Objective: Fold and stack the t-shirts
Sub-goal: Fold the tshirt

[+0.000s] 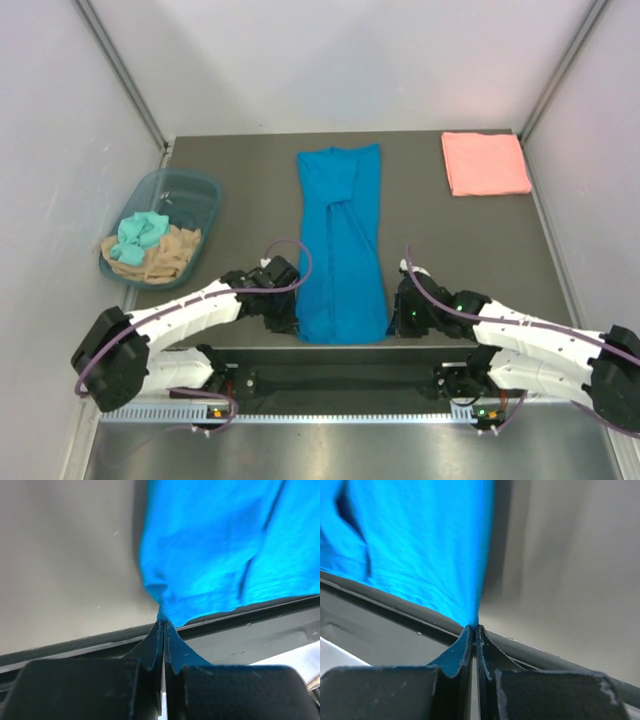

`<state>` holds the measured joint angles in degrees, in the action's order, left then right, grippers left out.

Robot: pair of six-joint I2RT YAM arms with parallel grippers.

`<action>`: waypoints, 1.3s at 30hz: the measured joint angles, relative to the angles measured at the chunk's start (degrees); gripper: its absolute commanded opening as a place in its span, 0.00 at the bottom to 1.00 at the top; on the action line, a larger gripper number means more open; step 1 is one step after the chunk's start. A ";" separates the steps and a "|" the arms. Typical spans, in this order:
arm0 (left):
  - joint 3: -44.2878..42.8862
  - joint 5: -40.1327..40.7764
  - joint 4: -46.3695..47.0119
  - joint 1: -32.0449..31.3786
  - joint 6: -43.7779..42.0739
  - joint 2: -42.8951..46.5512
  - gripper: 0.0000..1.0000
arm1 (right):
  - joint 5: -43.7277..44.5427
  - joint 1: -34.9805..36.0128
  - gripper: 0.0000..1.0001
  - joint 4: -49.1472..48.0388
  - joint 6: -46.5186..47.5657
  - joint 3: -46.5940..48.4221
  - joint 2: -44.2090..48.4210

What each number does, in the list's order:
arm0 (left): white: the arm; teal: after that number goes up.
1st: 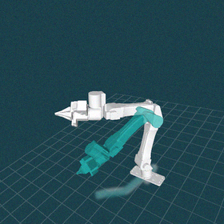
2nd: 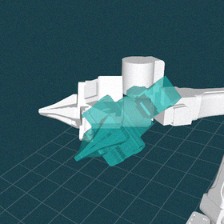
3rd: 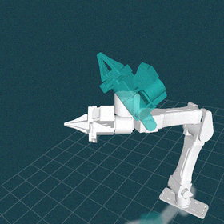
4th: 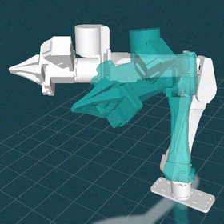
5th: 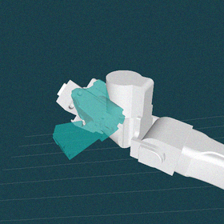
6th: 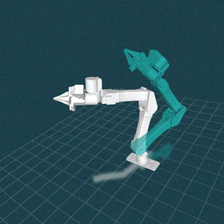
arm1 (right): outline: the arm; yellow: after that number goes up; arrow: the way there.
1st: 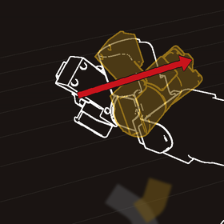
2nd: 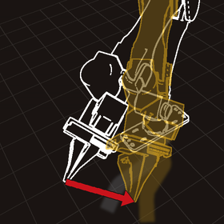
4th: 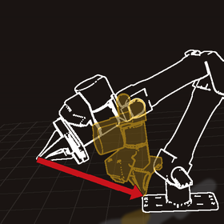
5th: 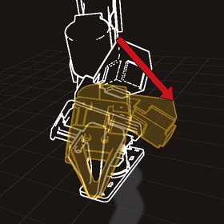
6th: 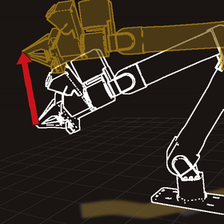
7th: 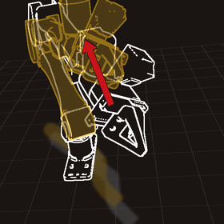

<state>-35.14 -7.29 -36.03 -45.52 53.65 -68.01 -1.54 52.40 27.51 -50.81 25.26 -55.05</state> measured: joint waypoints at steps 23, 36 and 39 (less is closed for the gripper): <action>-36.65 -4.98 1.05 20.96 -17.00 -35.67 0.08 | -9.40 -21.16 0.00 0.59 24.87 35.26 -36.33; -18.43 -4.02 -0.04 9.70 -17.38 -14.86 0.36 | -13.20 -21.05 0.00 -0.17 25.55 28.24 -34.71; -10.82 -4.28 1.97 2.16 -10.80 -8.46 0.39 | -13.38 -20.92 0.00 -0.07 25.07 25.79 -30.84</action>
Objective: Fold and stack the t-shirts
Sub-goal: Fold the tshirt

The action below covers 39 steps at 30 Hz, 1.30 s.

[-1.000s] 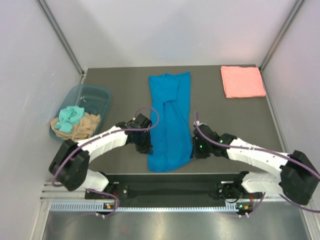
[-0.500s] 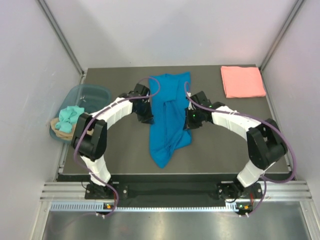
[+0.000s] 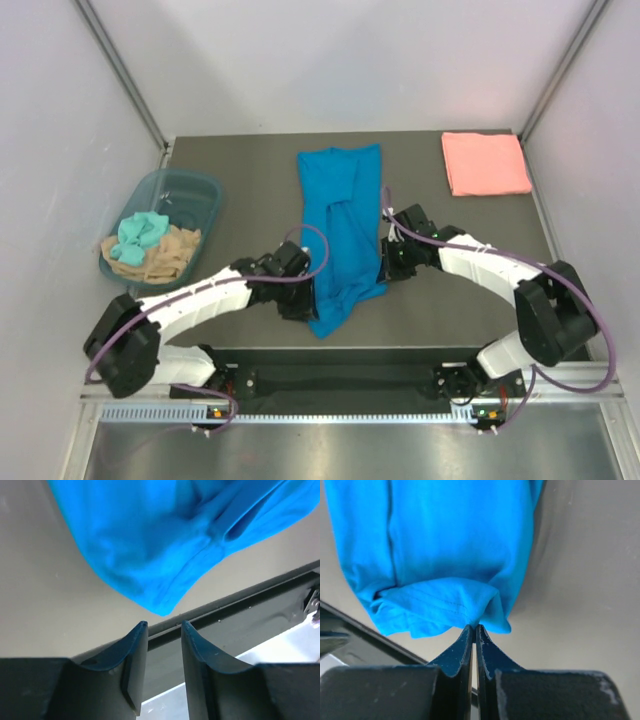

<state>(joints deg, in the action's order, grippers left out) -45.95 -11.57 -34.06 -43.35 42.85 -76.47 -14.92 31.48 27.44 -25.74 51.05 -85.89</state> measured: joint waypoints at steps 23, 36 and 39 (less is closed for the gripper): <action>14.95 14.14 11.82 -12.41 32.41 4.85 0.44 | -1.53 0.24 0.00 -3.26 -1.01 -7.37 7.56; 13.79 17.11 12.63 -14.40 33.73 2.56 0.07 | -1.70 0.24 0.00 -3.85 -1.11 -8.33 9.40; 13.64 17.68 11.82 -14.51 33.40 2.60 0.00 | -1.70 0.28 0.00 -3.82 -1.31 -8.44 9.86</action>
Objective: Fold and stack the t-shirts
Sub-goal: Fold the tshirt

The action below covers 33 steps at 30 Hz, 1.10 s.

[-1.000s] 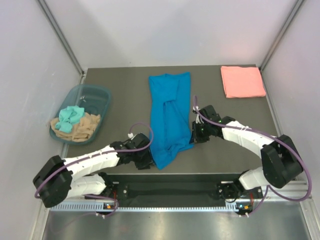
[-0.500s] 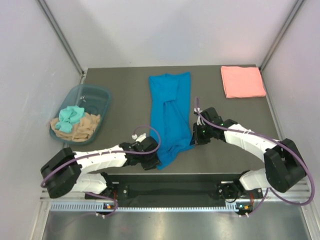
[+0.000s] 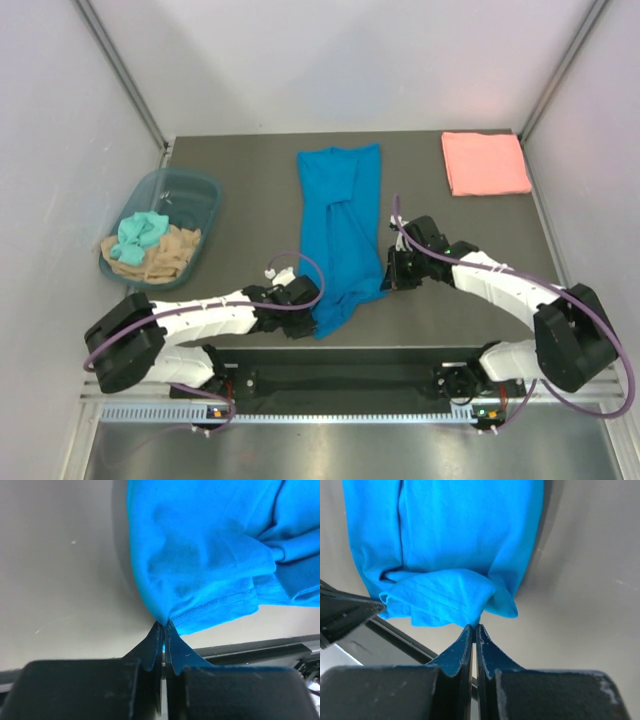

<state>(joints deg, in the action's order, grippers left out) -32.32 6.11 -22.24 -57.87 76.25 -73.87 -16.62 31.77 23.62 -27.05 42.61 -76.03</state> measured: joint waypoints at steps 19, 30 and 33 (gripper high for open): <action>-14.88 -9.29 -5.53 23.39 -19.89 -4.37 0.00 | 2.08 0.57 0.00 3.54 1.03 8.31 -1.81; -40.02 -19.67 -6.21 36.52 -32.37 -27.28 0.00 | 0.50 -5.44 0.00 5.68 7.50 31.45 -19.87; -48.28 -22.12 -6.95 39.58 -34.27 -35.08 0.00 | -0.44 -7.72 0.00 6.69 9.14 37.83 -25.35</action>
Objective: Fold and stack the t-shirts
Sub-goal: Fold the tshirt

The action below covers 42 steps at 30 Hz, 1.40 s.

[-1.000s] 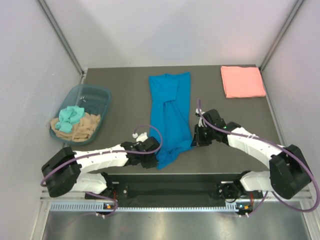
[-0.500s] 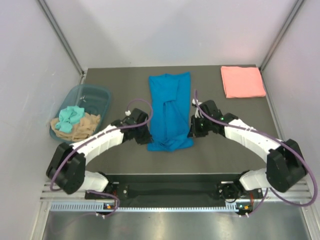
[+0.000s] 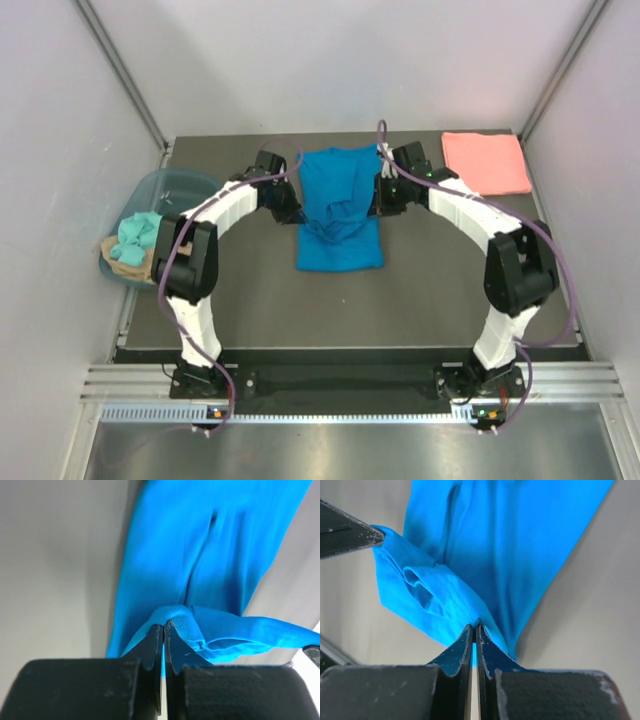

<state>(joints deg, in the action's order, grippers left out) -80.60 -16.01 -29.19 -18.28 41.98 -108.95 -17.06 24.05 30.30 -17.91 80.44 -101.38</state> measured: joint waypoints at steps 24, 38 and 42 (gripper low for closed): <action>-29.68 -2.25 -5.18 4.57 -3.08 -23.47 0.00 | -5.33 -7.54 0.00 1.40 3.39 20.74 -21.38; -33.00 0.57 -5.16 4.72 -1.46 -25.62 0.27 | -6.73 -9.20 0.18 0.09 2.67 24.74 -25.75; -33.38 2.23 -3.82 5.14 -1.40 -25.57 0.55 | -7.13 -9.92 0.31 -1.36 1.62 27.85 -27.19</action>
<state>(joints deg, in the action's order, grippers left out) -113.97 -13.78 -33.01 -13.15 40.58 -134.52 -24.18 14.13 28.95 -16.29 108.29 -128.57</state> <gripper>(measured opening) 0.442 0.211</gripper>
